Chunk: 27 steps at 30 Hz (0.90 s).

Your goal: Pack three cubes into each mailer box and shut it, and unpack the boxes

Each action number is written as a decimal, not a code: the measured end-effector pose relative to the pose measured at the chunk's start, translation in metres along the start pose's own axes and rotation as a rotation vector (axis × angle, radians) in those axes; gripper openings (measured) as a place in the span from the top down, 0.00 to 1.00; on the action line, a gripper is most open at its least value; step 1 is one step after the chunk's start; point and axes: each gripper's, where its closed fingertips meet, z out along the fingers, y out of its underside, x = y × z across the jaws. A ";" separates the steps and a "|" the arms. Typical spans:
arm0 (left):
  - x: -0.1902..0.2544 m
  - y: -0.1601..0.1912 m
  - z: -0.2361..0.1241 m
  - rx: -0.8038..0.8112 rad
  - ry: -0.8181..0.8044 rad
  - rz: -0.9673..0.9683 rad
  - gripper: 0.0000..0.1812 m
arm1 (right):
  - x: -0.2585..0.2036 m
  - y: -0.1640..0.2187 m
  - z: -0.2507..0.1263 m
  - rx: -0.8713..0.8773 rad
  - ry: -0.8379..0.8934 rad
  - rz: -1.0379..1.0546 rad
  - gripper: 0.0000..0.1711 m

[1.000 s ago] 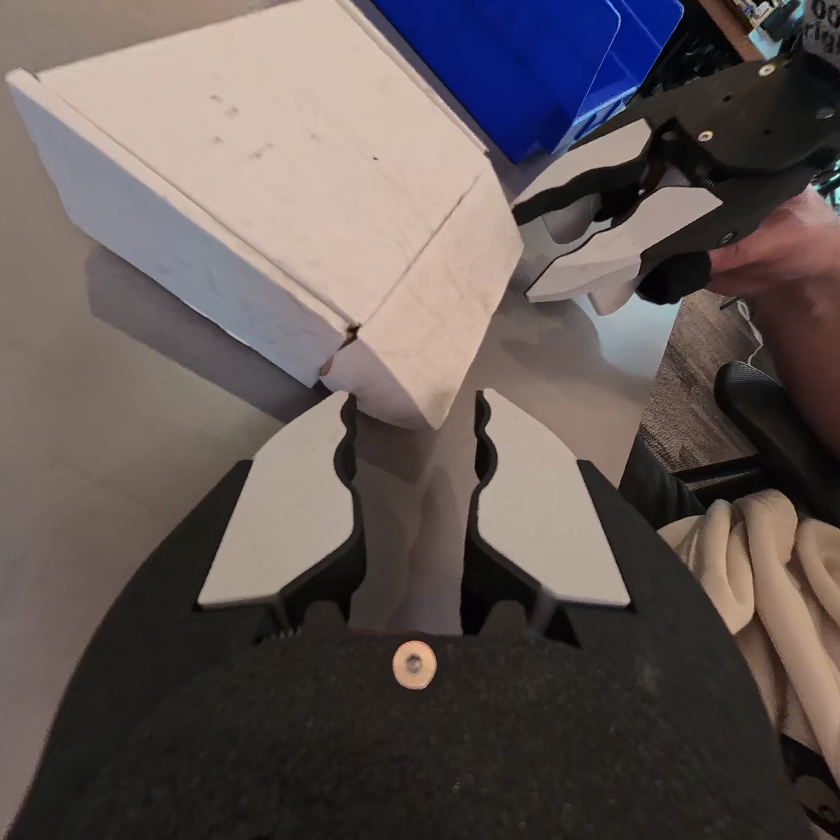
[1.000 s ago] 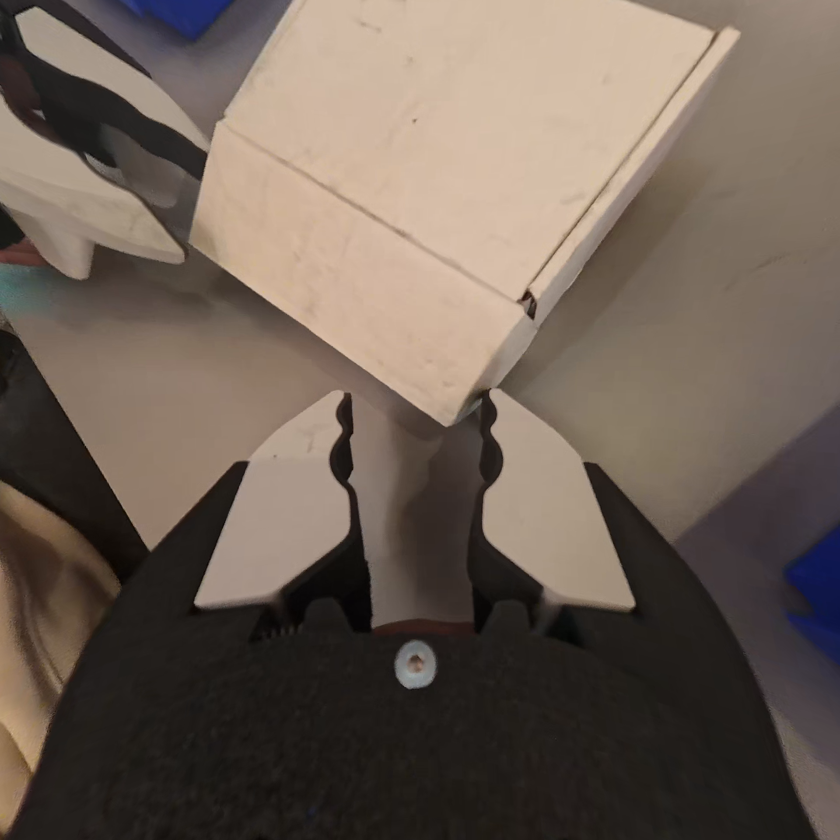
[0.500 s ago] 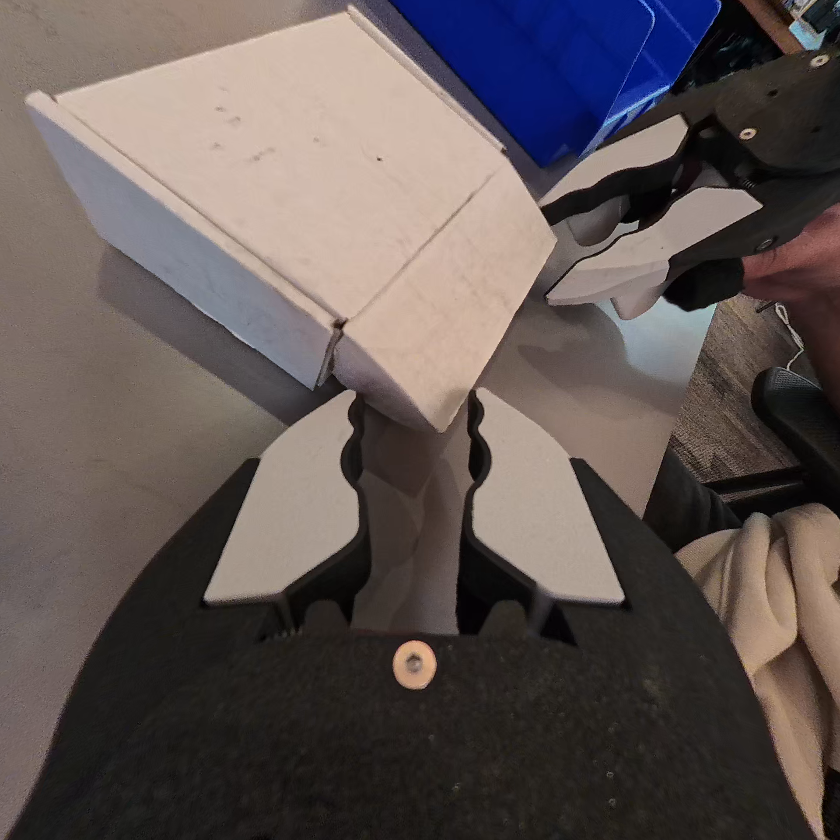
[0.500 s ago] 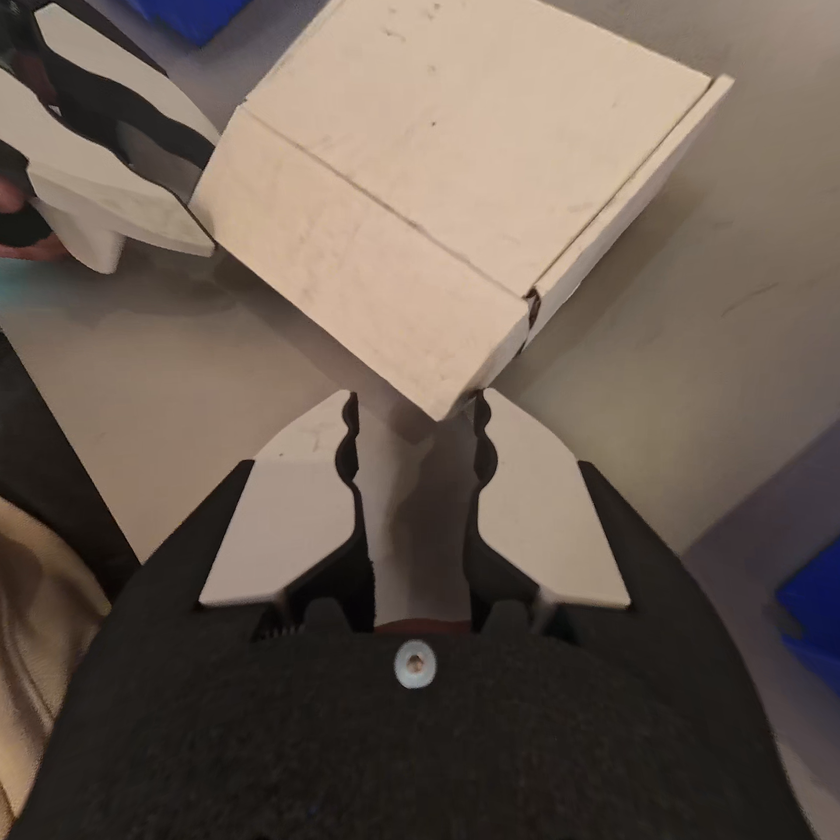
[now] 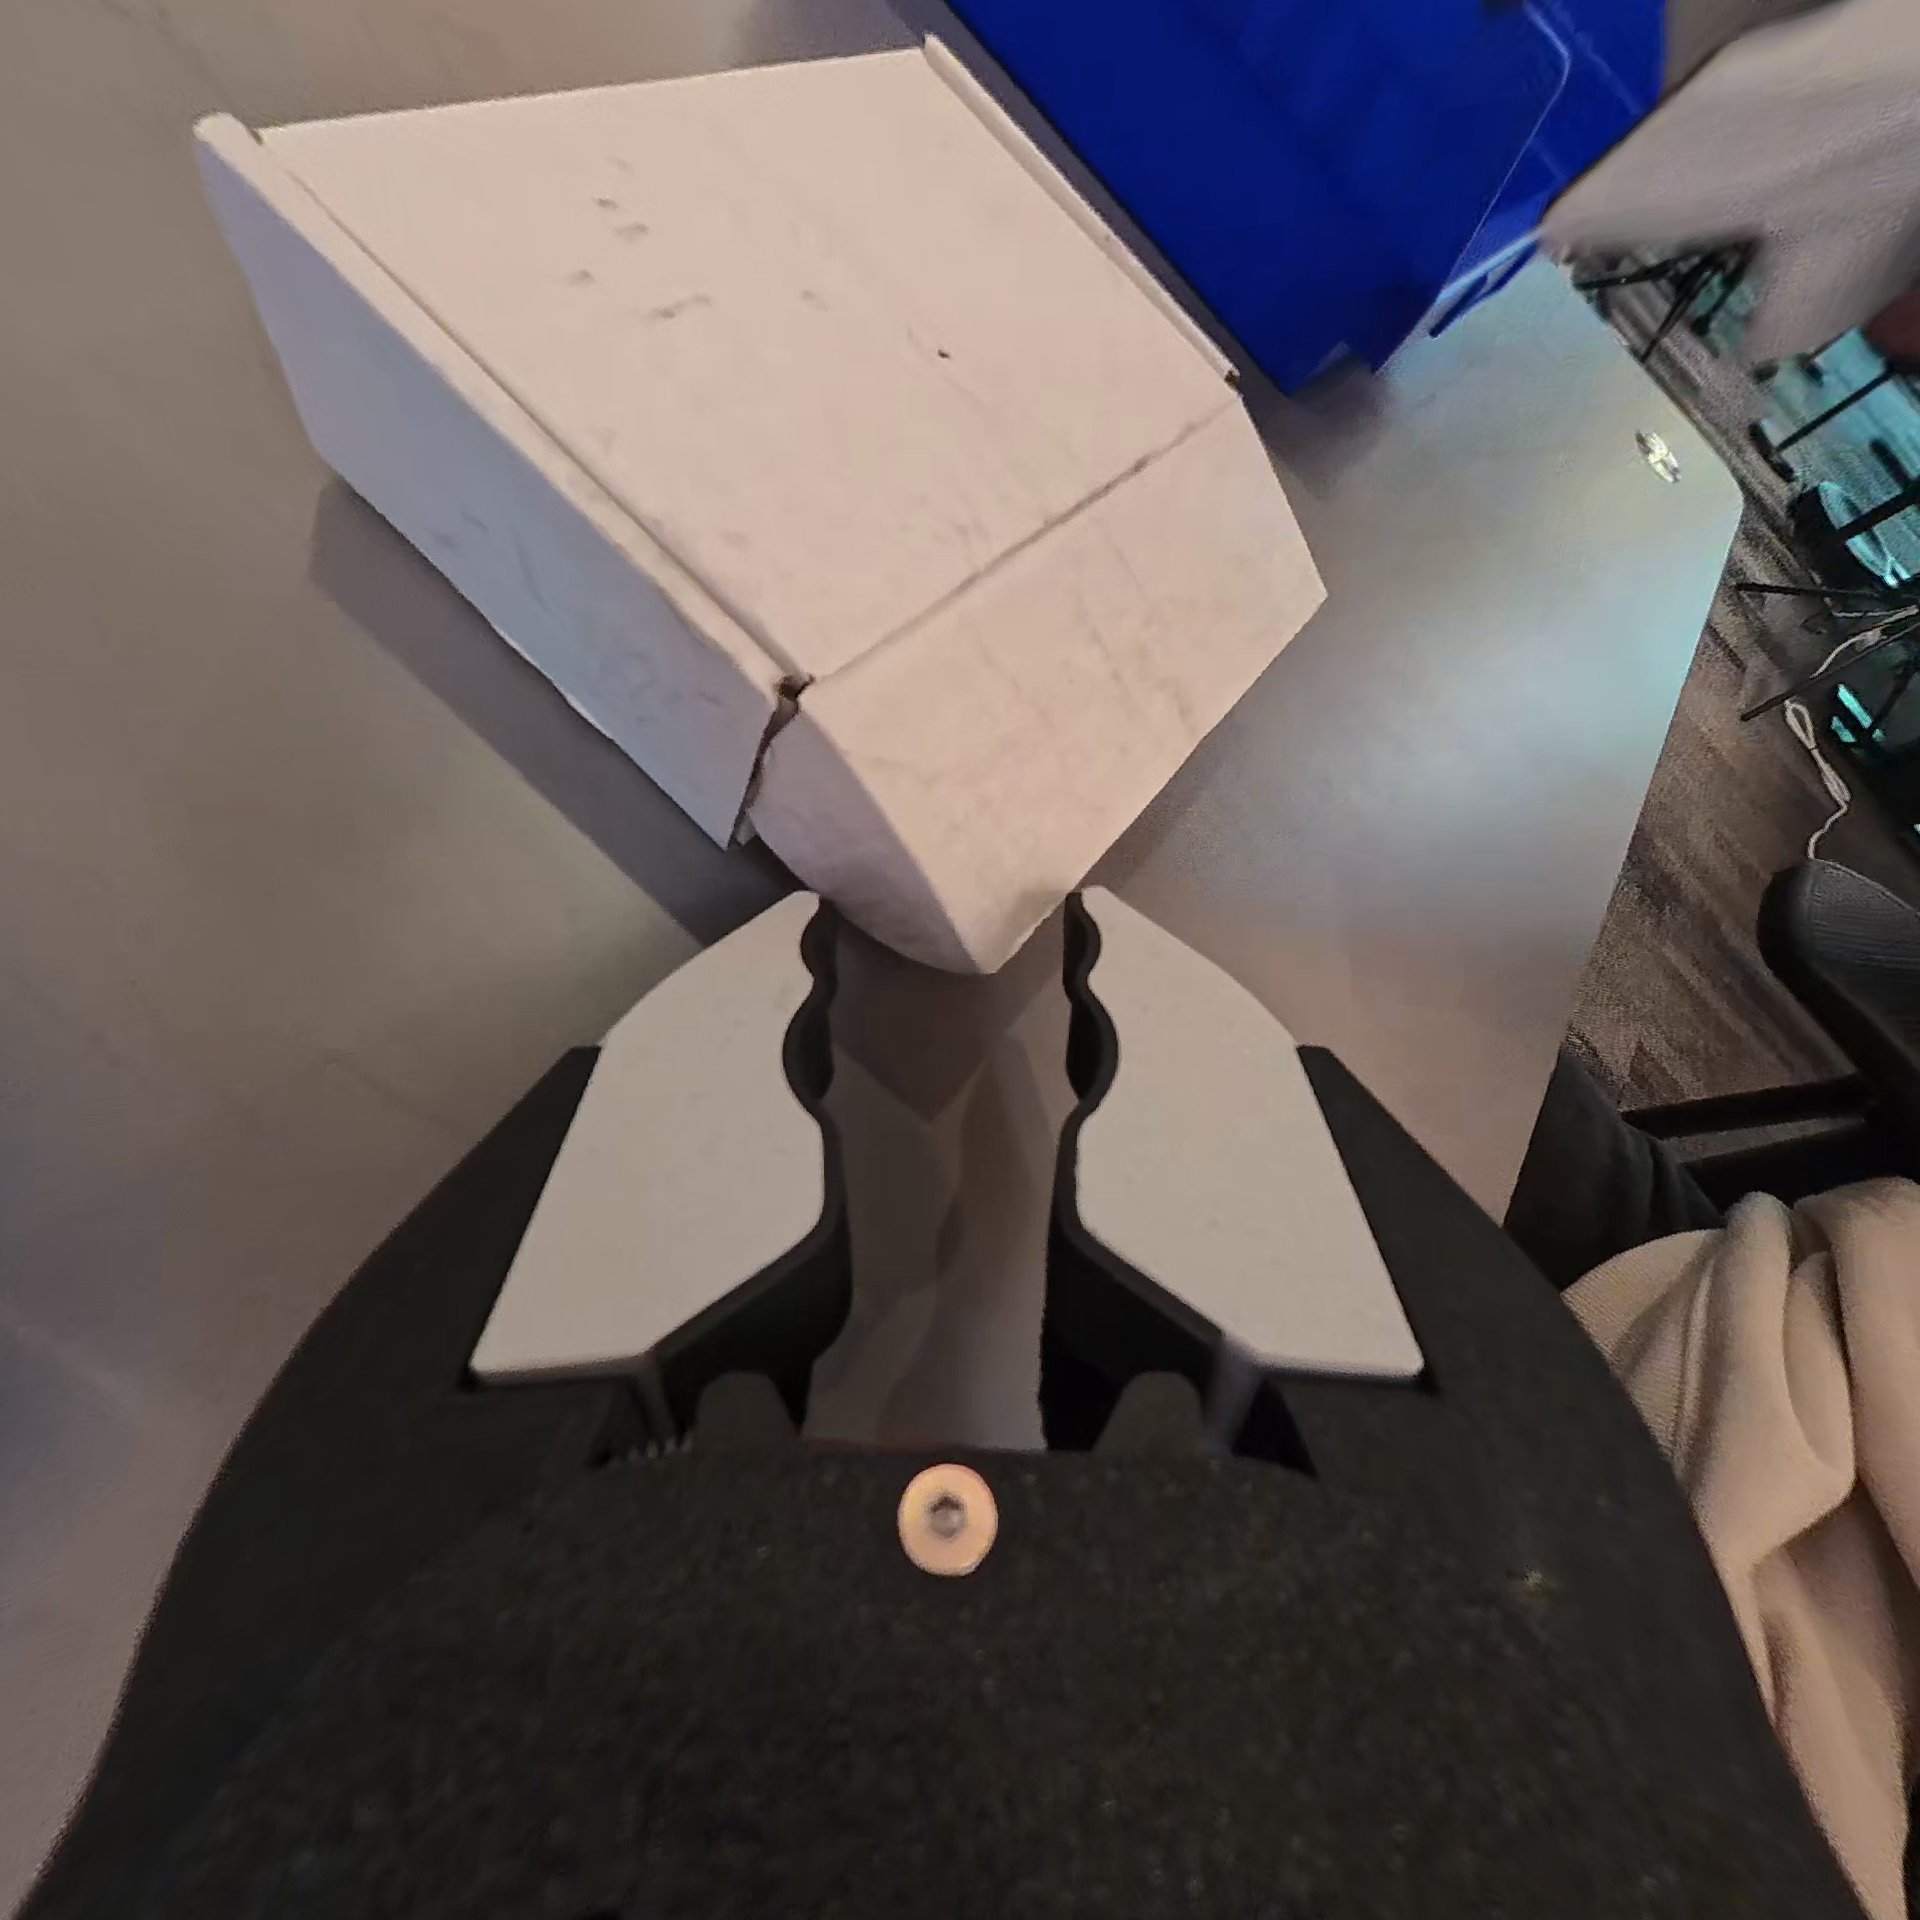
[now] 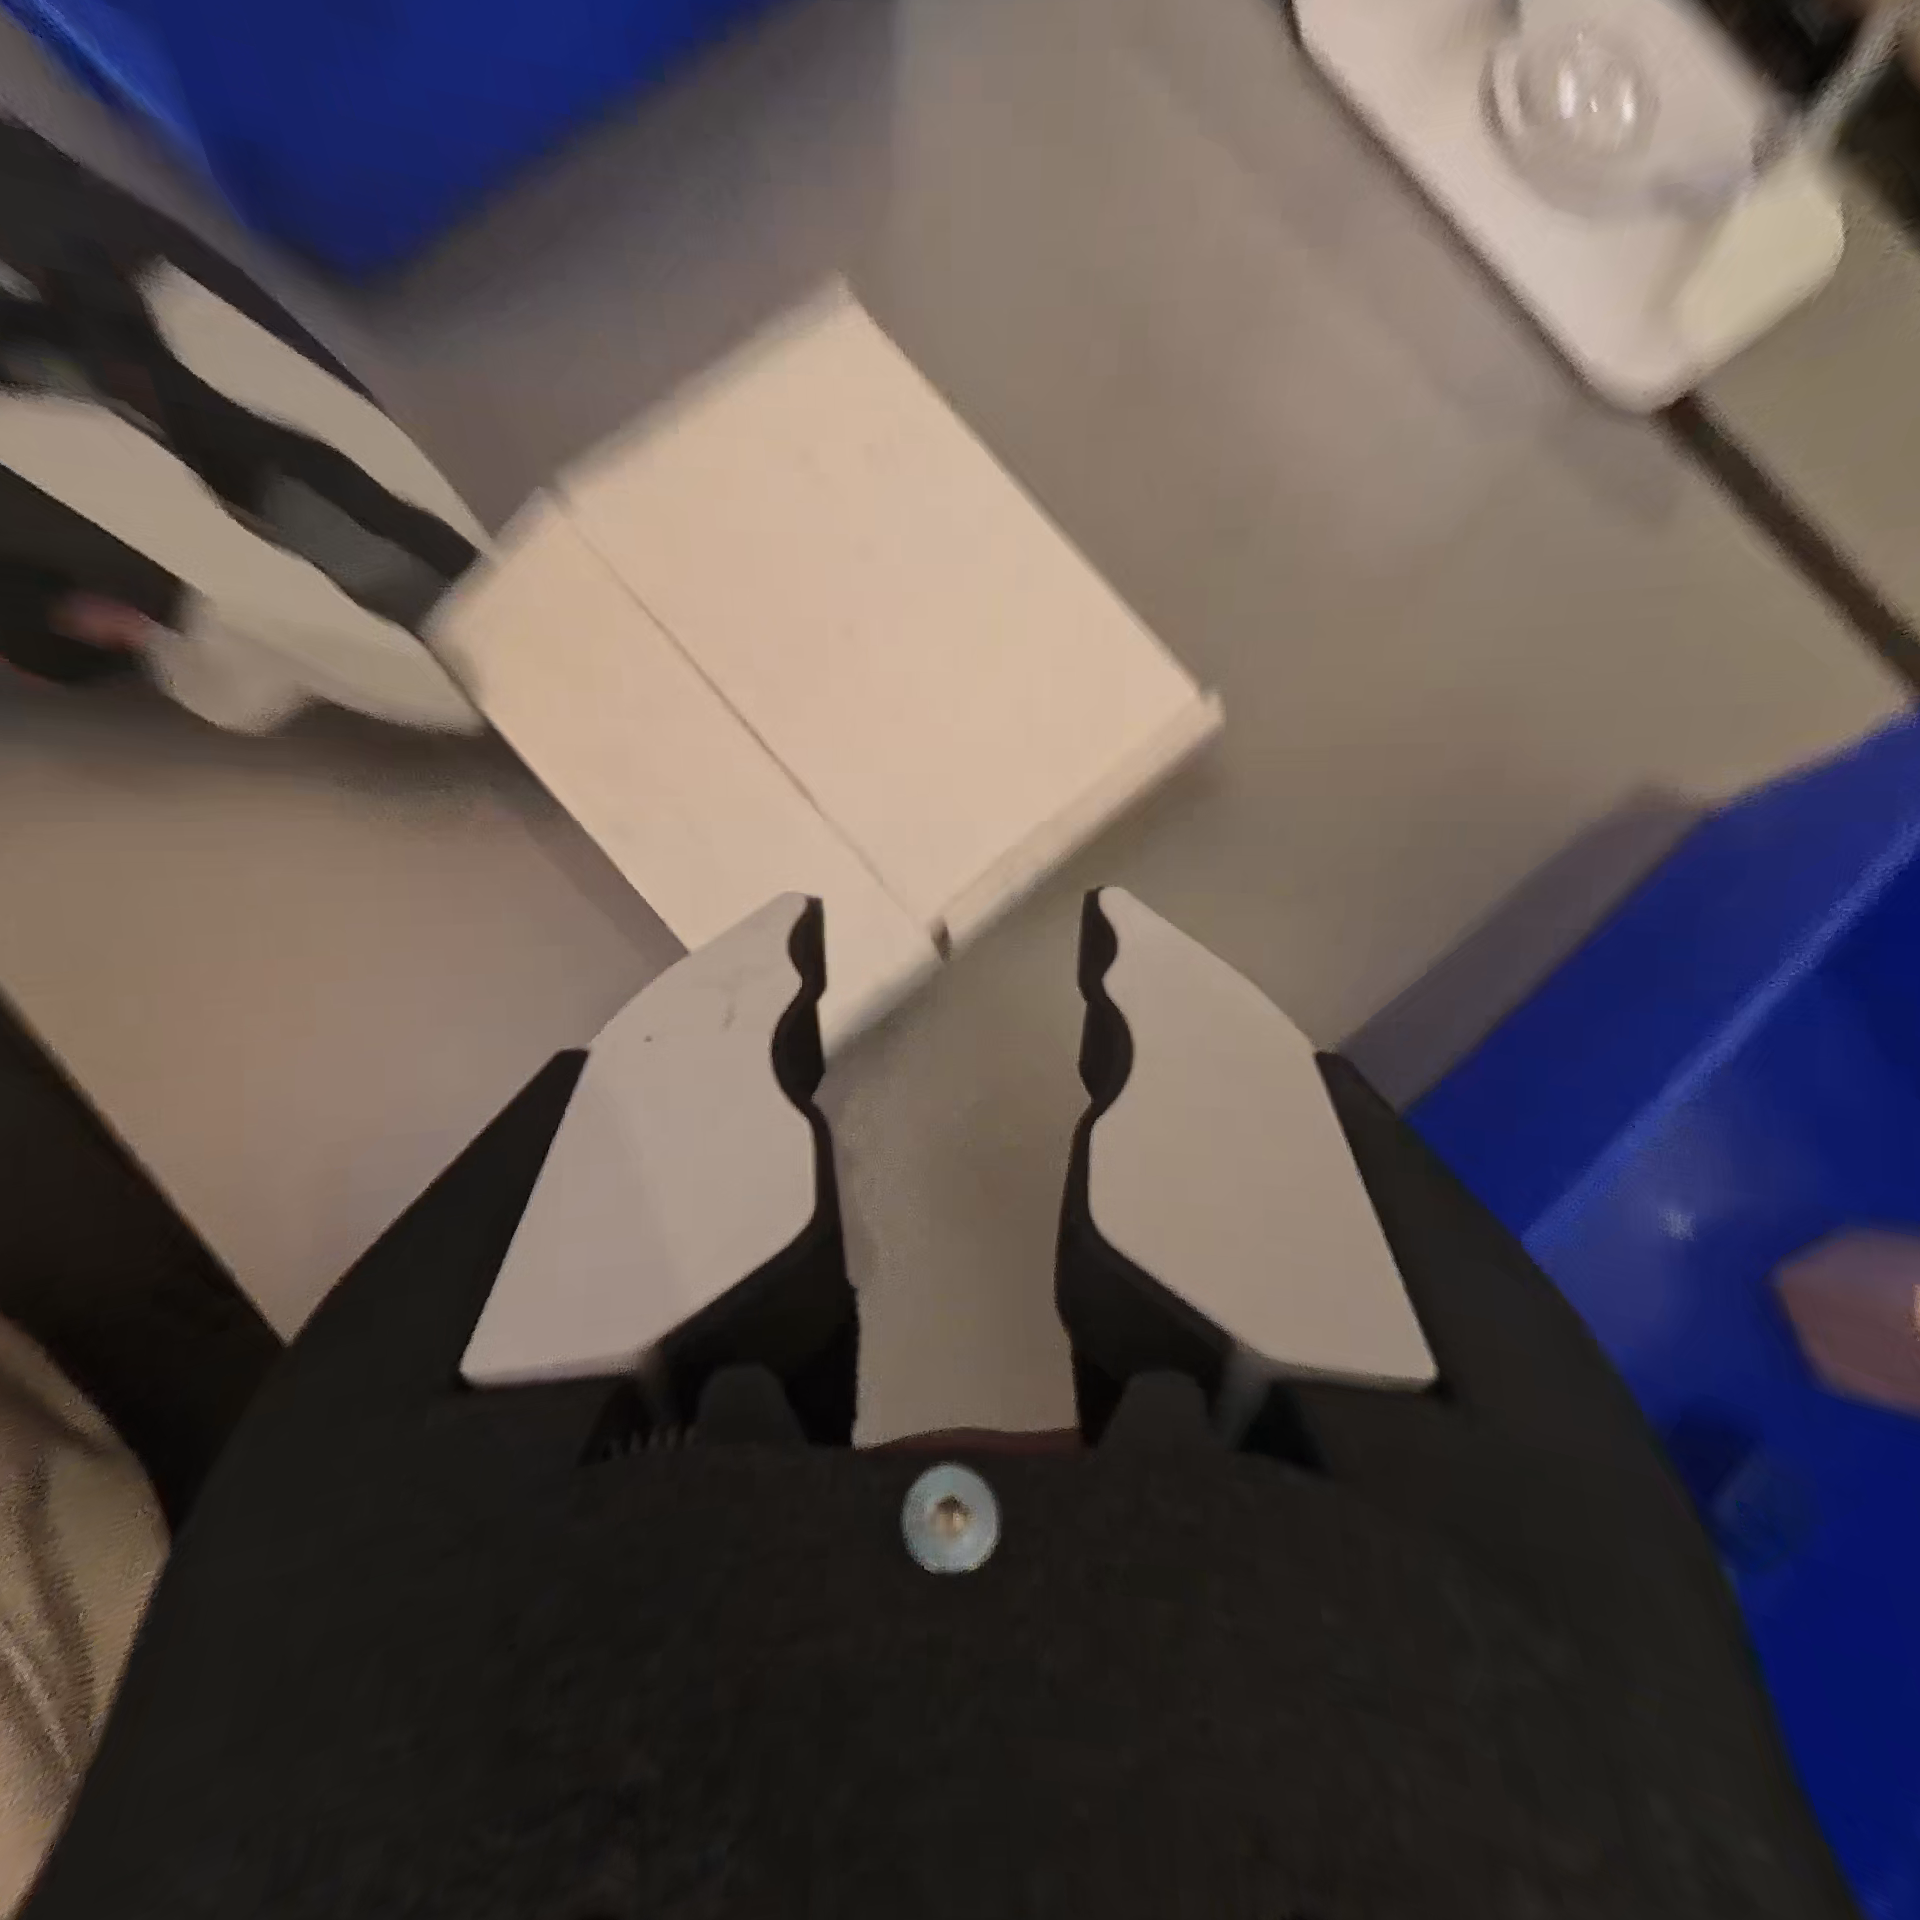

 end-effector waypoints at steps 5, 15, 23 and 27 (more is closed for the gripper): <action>-0.001 -0.004 0.003 -0.007 0.005 -0.001 0.78 | -0.046 -0.056 0.032 -0.066 -0.353 -0.354 0.49; 0.000 -0.008 0.009 -0.021 0.023 0.003 0.78 | -0.057 -0.036 0.109 -0.350 -0.407 -0.636 0.23; -0.001 -0.007 0.018 -0.041 0.033 0.008 0.78 | -0.049 -0.033 0.142 -0.413 -0.367 -0.654 0.15; -0.004 -0.008 0.019 -0.042 0.036 0.002 0.81 | -0.049 -0.031 0.143 -0.433 -0.353 -0.668 0.15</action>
